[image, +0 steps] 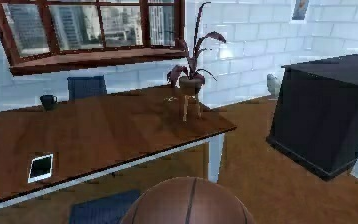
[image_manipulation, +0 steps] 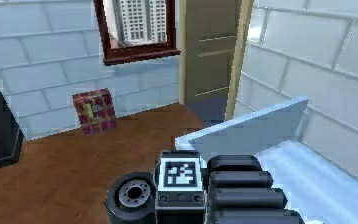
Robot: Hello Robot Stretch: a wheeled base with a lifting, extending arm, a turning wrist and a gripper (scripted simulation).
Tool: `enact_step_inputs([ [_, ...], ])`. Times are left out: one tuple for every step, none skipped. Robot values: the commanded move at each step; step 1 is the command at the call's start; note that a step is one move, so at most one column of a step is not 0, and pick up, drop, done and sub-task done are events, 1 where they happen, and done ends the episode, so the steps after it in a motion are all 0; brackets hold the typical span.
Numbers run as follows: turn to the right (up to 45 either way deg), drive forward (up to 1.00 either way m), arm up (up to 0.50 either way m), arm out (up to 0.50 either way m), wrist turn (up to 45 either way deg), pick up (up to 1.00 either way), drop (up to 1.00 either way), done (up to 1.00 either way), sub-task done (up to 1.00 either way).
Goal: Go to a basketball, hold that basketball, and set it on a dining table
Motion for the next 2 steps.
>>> enact_step_inputs([
  [-45.0, 0.00, 0.00, 0.00, 0.0, 0.00, 0.00, 0.00, 0.00],
  [-45.0, 0.00, 0.00, 0.00, 0.0, 0.00, 0.00, 0.00, 0.00],
])
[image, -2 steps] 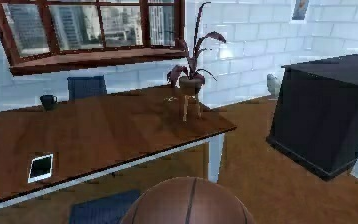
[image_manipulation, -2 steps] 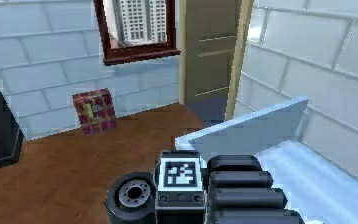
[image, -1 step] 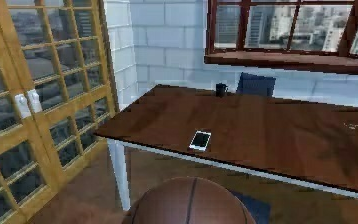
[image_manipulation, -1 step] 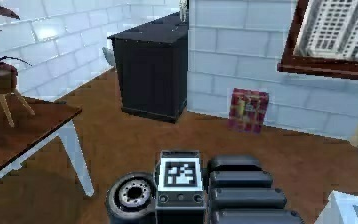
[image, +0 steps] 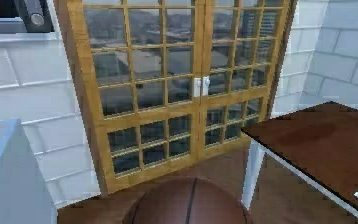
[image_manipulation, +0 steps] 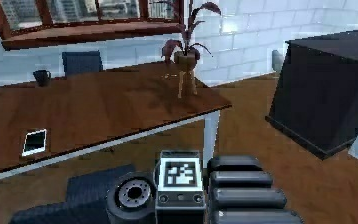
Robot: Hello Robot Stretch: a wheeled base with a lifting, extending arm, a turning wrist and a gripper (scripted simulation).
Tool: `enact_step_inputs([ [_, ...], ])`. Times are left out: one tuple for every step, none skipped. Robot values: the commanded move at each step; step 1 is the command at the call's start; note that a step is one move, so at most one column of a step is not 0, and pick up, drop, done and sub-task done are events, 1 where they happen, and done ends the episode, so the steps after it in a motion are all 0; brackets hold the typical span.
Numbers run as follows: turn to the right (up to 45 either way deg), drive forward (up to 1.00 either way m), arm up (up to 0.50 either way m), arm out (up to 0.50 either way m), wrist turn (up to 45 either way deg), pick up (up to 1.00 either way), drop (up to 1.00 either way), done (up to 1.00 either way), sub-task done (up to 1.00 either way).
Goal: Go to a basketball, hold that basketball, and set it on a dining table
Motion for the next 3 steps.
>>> enact_step_inputs([
  [-24.0, 0.00, 0.00, 0.00, 0.0, 0.00, 0.00, 0.00, 0.00],
  [0.0, 0.30, 0.00, 0.00, 0.0, 0.00, 0.00, 0.00, 0.00],
  [45.0, 0.00, 0.00, 0.00, 0.0, 0.00, 0.00, 0.00, 0.00],
])
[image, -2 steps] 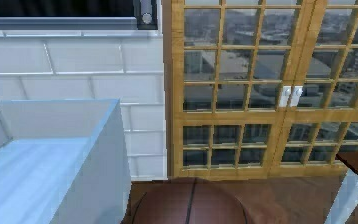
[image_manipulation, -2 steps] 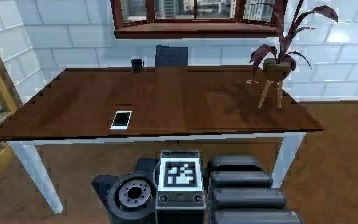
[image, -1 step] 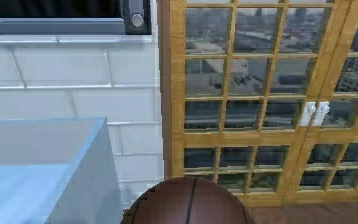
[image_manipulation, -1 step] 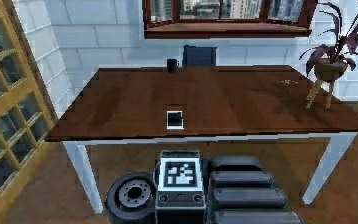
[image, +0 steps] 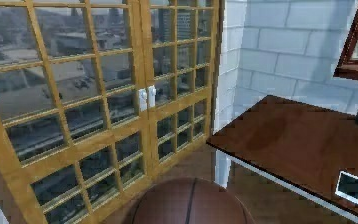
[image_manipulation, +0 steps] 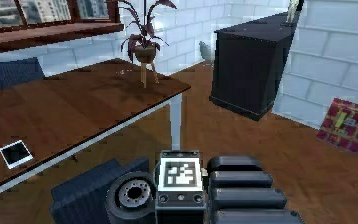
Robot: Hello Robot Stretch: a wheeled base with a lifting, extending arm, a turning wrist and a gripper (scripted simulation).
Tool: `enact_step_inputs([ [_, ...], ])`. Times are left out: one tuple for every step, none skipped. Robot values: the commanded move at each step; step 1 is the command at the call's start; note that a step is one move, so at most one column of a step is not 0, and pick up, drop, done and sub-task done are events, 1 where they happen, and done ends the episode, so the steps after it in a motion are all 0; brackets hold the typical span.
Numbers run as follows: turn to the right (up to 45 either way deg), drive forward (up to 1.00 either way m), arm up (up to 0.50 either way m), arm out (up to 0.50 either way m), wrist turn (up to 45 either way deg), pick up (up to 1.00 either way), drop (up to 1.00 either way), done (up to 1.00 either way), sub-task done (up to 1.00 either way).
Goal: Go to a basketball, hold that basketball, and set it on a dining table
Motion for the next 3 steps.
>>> enact_step_inputs([
  [9.0, 0.00, 0.00, 0.00, 0.0, 0.00, 0.00, 0.00, 0.00],
  [0.0, 0.55, 0.00, 0.00, 0.0, 0.00, 0.00, 0.00, 0.00],
  [45.0, 0.00, 0.00, 0.00, 0.0, 0.00, 0.00, 0.00, 0.00],
])
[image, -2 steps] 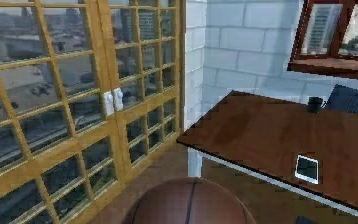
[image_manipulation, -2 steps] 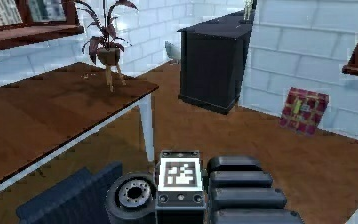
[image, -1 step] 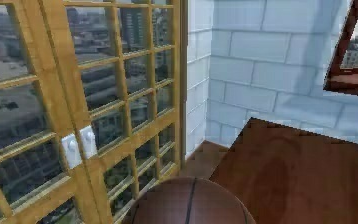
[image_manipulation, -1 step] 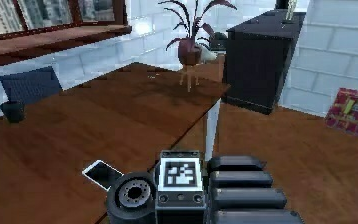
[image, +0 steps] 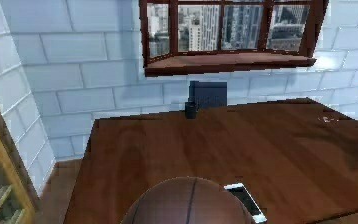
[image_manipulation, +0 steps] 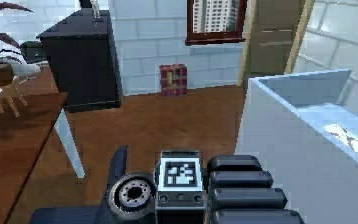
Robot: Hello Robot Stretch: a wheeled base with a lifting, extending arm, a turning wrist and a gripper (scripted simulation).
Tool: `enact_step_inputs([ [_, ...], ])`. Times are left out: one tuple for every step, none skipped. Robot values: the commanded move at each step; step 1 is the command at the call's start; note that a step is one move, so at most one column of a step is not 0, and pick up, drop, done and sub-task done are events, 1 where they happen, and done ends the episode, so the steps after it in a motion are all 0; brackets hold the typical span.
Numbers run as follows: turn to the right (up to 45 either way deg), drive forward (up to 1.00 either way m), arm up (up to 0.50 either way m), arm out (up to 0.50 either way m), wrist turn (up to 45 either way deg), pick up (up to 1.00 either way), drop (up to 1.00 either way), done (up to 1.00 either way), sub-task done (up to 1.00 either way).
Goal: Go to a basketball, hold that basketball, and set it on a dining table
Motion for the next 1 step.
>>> enact_step_inputs([
  [45.0, 0.00, 0.00, 0.00, 0.0, 0.00, 0.00, 0.00, 0.00],
])
